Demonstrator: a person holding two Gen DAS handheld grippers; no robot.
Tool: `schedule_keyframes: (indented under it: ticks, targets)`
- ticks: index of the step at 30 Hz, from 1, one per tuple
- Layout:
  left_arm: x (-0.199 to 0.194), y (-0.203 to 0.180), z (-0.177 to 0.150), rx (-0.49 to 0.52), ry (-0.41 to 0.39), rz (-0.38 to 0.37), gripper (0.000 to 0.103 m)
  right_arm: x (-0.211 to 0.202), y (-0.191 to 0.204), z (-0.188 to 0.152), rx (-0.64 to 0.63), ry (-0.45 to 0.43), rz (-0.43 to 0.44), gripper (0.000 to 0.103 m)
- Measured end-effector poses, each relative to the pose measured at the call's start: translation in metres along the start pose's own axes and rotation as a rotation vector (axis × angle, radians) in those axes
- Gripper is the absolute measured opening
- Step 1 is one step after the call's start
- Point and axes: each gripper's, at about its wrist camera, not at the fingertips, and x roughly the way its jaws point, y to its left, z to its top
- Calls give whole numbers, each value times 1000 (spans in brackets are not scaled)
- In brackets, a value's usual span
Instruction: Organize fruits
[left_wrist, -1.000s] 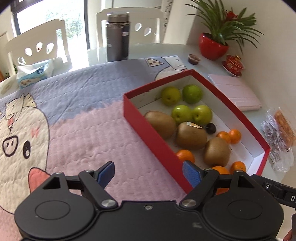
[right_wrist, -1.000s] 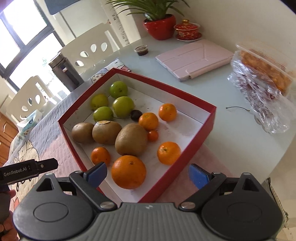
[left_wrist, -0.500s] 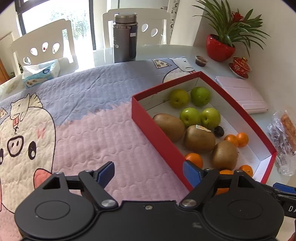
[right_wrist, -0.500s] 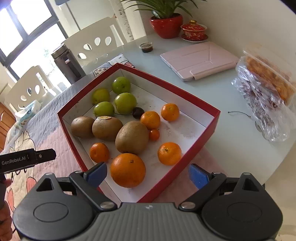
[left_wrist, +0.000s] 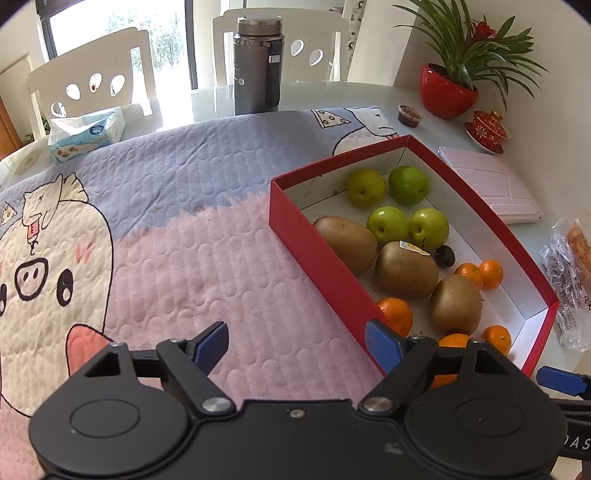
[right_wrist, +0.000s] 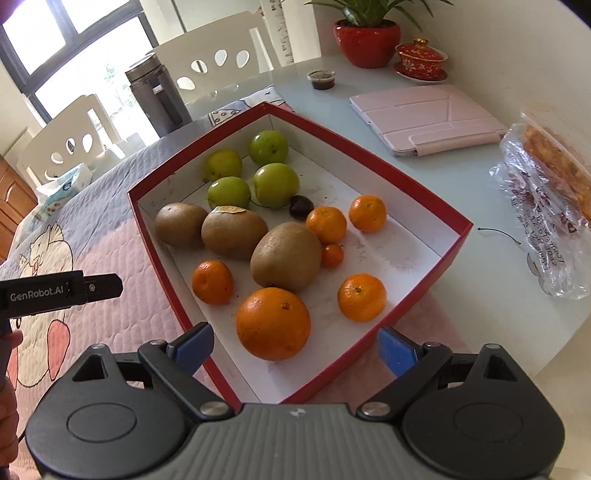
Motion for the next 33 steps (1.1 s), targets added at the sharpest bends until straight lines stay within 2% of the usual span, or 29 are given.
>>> schedule_keyframes:
  ticks: [9, 16, 23, 29, 33]
  targets:
    - [6, 0, -5, -7, 22, 8, 97, 8, -3, 0, 7, 11, -5, 96]
    - [2, -3, 0, 9, -3, 28, 98, 6, -4, 3, 1, -6, -9, 96]
    - [5, -14, 0, 76, -10, 75, 100, 4, -9, 1, 16, -13, -9, 96]
    - [12, -21, -2, 158, 10, 166, 102, 4, -9, 0, 23, -17, -11, 96]
    - [12, -18, -3, 148, 7, 155, 102, 6, -6, 2, 8, -13, -12, 96]
